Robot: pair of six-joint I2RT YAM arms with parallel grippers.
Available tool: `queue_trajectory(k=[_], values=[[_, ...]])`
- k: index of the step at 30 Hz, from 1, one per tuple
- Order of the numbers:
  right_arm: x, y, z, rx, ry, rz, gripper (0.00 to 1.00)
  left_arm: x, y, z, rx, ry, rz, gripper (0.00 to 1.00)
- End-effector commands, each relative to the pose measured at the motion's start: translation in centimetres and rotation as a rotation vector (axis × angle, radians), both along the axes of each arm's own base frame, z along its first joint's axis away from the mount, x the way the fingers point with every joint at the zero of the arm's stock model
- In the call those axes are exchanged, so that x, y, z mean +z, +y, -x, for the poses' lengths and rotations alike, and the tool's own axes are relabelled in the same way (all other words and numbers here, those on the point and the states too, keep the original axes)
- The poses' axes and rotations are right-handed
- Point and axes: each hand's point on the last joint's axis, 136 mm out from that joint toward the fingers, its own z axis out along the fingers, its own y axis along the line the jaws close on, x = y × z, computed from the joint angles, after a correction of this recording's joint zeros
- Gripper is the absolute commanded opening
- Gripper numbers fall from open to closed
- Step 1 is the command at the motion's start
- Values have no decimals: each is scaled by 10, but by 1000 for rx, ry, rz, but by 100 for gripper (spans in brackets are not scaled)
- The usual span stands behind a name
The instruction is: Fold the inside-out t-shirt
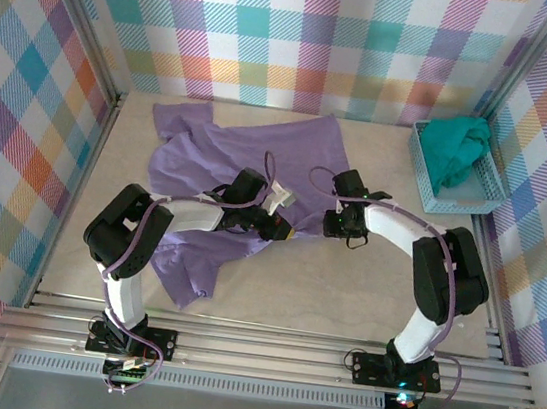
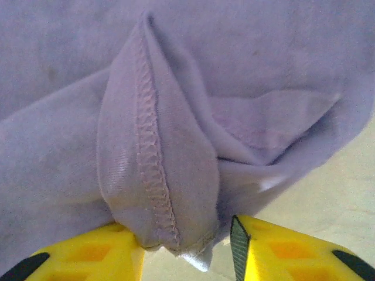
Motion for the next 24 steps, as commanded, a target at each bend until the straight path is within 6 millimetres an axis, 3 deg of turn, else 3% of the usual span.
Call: queue_trajectory(k=[1,6,15,24], values=[[11,-16,-11,-20,-46,87,40,5,0,-4,-4,6,15,0],[16,-34,-13,-61,-52,101,32,3,-1,-4,-6,11,15,0],[7,-19,-11,-63,-13,-13,19,0,0,-5,-4,18,10,0],[-2,-13,-13,-93,19,-114,23,1,-1,-5,-1,18,12,0]])
